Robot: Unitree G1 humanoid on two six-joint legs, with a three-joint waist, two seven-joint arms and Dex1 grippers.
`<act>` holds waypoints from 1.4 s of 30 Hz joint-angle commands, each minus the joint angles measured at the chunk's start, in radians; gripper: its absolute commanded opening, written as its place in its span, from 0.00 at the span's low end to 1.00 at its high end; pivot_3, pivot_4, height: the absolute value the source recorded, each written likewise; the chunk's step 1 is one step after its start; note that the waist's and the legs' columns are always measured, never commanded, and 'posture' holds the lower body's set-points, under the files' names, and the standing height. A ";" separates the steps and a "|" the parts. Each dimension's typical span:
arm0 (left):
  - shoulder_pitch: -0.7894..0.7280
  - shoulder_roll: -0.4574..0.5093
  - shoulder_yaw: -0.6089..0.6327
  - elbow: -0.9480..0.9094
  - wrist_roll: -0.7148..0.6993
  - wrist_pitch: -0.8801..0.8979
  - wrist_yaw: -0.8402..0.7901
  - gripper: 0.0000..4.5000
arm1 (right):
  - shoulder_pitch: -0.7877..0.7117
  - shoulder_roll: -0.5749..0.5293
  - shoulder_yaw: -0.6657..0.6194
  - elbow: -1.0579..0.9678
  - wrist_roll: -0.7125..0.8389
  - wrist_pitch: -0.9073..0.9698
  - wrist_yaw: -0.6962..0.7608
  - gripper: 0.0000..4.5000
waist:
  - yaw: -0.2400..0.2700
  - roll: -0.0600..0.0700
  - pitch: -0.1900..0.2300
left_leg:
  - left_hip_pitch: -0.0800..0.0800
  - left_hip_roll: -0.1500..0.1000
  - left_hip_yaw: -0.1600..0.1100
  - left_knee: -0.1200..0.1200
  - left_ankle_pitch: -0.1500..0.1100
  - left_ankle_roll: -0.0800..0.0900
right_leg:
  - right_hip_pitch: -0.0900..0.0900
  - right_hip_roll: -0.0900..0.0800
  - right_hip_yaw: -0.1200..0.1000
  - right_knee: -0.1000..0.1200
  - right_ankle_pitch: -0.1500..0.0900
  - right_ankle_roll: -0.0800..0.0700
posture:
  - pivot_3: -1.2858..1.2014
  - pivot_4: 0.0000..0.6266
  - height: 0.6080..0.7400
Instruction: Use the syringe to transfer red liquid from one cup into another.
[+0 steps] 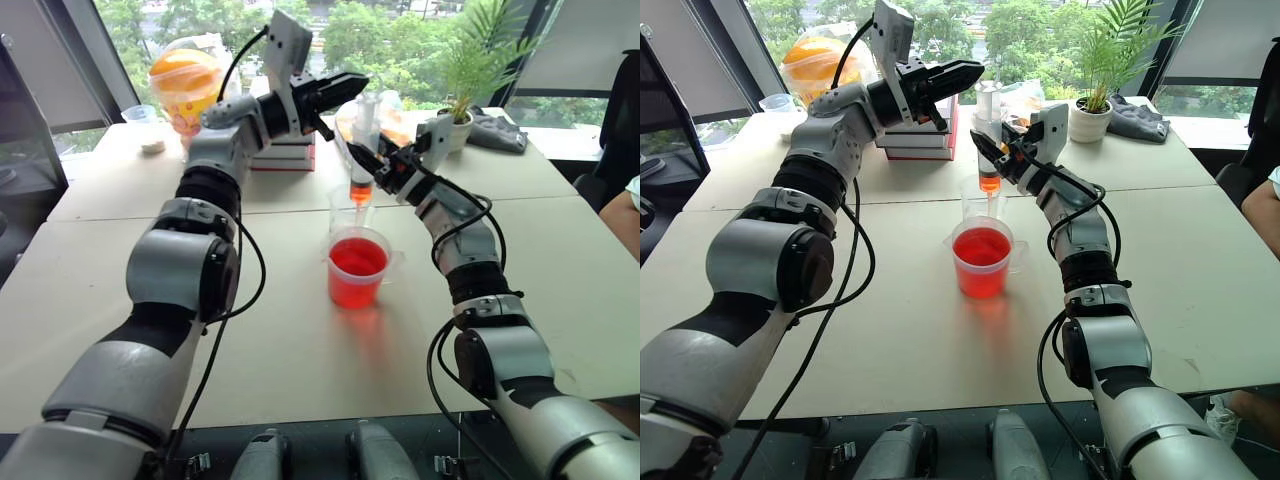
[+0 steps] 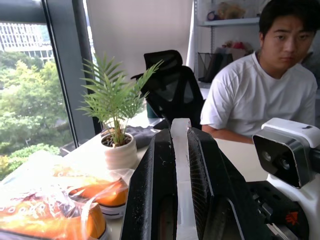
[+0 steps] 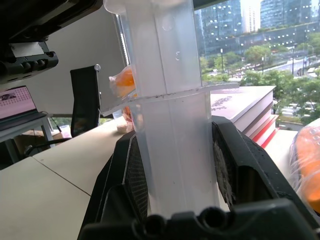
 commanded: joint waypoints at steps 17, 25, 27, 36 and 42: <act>0.096 0.011 -0.062 -0.052 0.071 0.008 -0.047 0.02 | -0.129 0.008 -0.033 -0.143 0.045 0.042 -0.014 0.32 | 0.000 0.000 0.000 | 0.000 0.000 0.000 0.000 0.000 0.000 | 0.000 0.000 0.000 0.000 0.000 0.000 | 0.52 0.24 1.00; 0.146 0.012 -0.084 -0.086 0.079 0.008 -0.055 0.02 | -0.135 0.007 -0.038 -0.147 0.043 0.044 -0.021 0.32 | 0.000 0.000 0.000 | 0.000 0.000 0.000 0.000 0.000 0.000 | 0.000 0.000 0.000 0.000 0.000 0.000 | 0.52 0.24 1.00; 0.165 0.012 -0.091 -0.099 0.080 0.008 -0.058 0.02 | -0.138 0.006 -0.039 -0.145 0.043 0.043 -0.021 0.32 | -0.001 0.000 0.000 | 0.000 0.000 0.000 0.000 0.000 0.000 | 0.000 0.000 0.000 0.000 0.000 0.000 | 0.52 0.24 1.00; 0.224 0.011 -0.116 -0.152 0.087 0.010 -0.057 0.02 | -0.153 -0.004 -0.038 -0.133 0.045 0.039 -0.019 0.32 | 0.000 0.000 0.000 | 0.000 0.000 0.000 0.000 0.000 0.000 | 0.000 0.000 0.000 0.001 0.000 0.000 | 0.52 0.24 1.00; 0.184 0.027 -0.080 -0.159 0.049 0.040 -0.043 0.02 | -0.139 0.006 -0.029 -0.123 0.039 0.038 -0.012 0.32 | 0.000 0.000 0.000 | 0.000 0.000 0.000 0.000 0.000 0.000 | 0.000 0.000 0.000 0.000 0.000 0.000 | 0.52 0.24 1.00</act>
